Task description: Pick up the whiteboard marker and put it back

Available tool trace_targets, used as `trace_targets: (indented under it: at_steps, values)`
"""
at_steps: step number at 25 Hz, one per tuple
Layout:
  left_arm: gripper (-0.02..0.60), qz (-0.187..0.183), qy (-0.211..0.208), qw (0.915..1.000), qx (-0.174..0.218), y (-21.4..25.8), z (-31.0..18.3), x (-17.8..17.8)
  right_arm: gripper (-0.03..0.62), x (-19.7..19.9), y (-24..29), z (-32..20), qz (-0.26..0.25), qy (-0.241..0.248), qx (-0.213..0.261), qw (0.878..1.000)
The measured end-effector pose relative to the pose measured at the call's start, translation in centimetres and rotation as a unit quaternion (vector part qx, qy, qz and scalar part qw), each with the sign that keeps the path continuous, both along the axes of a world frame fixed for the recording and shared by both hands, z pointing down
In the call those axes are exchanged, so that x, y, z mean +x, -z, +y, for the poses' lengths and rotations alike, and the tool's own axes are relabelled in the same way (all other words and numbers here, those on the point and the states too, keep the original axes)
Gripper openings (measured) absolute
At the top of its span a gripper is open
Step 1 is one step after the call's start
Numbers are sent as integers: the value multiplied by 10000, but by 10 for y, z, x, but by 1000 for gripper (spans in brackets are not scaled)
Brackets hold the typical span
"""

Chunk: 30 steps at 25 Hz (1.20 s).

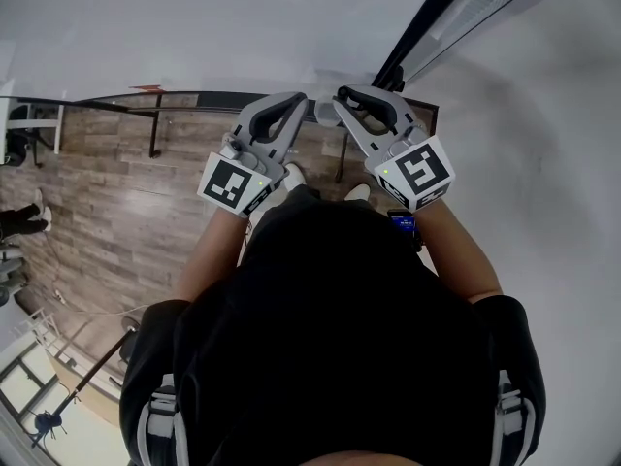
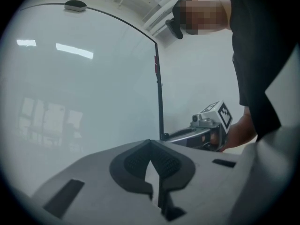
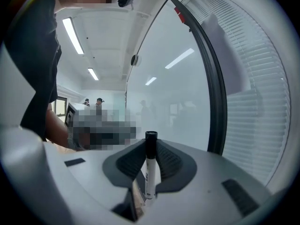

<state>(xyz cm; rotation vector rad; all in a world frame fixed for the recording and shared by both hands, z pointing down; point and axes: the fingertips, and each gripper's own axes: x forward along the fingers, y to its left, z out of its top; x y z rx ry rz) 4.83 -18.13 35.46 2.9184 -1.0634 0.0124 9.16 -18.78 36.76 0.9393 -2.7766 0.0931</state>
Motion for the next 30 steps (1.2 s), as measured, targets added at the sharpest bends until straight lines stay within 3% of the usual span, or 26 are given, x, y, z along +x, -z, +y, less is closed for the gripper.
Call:
trace_targets:
  at_steps: [30]
  values:
    - [3,-57,-198,9995,251,41,30,10,63,15,60,36,-378,181,329,9986]
